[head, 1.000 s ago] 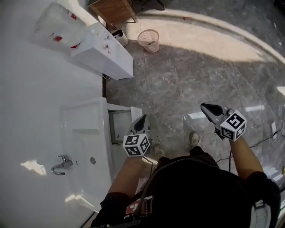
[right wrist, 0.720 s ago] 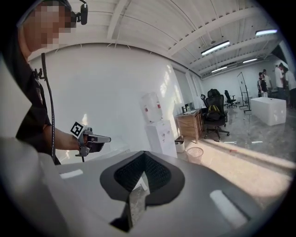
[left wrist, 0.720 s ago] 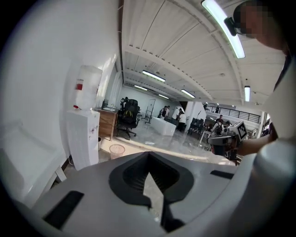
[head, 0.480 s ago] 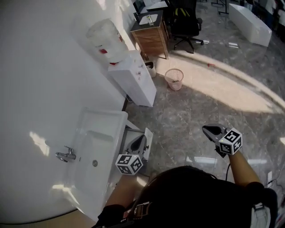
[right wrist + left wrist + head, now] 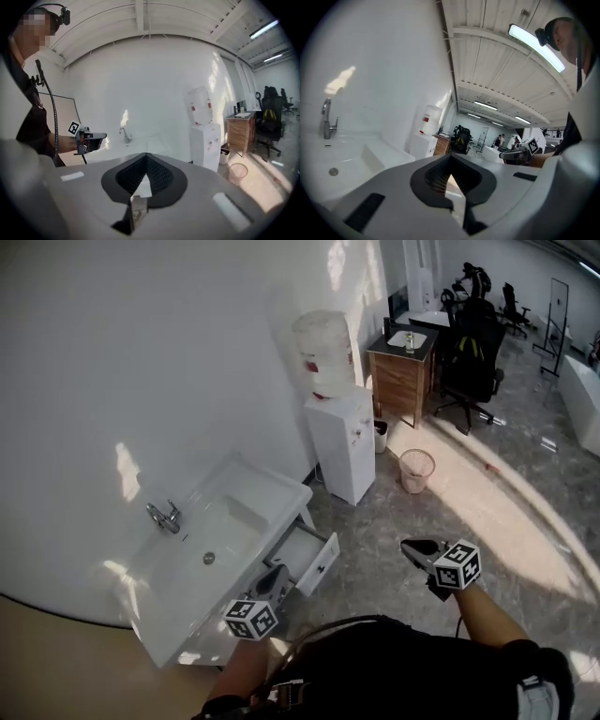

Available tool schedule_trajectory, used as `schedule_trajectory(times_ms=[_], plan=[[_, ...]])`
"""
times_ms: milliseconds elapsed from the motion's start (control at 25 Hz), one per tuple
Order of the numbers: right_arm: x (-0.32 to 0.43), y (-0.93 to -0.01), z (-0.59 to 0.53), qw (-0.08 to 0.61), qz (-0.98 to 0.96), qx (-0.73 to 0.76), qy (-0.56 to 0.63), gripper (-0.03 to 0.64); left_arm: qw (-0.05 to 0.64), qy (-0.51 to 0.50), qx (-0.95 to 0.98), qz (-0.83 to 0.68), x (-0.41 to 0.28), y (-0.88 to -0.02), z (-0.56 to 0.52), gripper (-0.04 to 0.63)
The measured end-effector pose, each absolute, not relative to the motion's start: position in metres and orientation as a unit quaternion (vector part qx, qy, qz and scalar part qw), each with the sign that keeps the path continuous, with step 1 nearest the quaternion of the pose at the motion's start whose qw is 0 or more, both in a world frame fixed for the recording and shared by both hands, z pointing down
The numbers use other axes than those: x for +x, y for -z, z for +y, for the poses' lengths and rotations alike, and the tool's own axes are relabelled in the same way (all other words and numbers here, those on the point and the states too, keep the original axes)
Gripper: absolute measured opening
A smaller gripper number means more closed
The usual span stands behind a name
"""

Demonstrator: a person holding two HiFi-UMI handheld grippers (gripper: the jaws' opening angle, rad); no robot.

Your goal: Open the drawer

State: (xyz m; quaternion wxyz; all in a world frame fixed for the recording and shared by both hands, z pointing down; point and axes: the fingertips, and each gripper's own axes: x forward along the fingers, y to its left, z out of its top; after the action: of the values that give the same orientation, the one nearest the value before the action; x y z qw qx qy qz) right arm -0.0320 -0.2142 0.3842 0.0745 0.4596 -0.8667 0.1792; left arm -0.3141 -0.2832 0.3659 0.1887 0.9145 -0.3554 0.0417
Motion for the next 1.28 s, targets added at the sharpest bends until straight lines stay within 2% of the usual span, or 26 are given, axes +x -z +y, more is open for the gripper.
schedule_trajectory(times_ms=[640,1280], plan=[[-0.230,-0.377,-0.275,0.124,-0.933,0.297,-0.161,-0.002,0.202,0.035,0.831,-0.517,-0.529,-0.355,-0.229,0.000],[-0.538,-0.341,-0.338,0.072,-0.949,0.259,-0.162,-0.002,0.159,0.048,0.806,-0.568,-0.849,-0.326,-0.254,0.000]])
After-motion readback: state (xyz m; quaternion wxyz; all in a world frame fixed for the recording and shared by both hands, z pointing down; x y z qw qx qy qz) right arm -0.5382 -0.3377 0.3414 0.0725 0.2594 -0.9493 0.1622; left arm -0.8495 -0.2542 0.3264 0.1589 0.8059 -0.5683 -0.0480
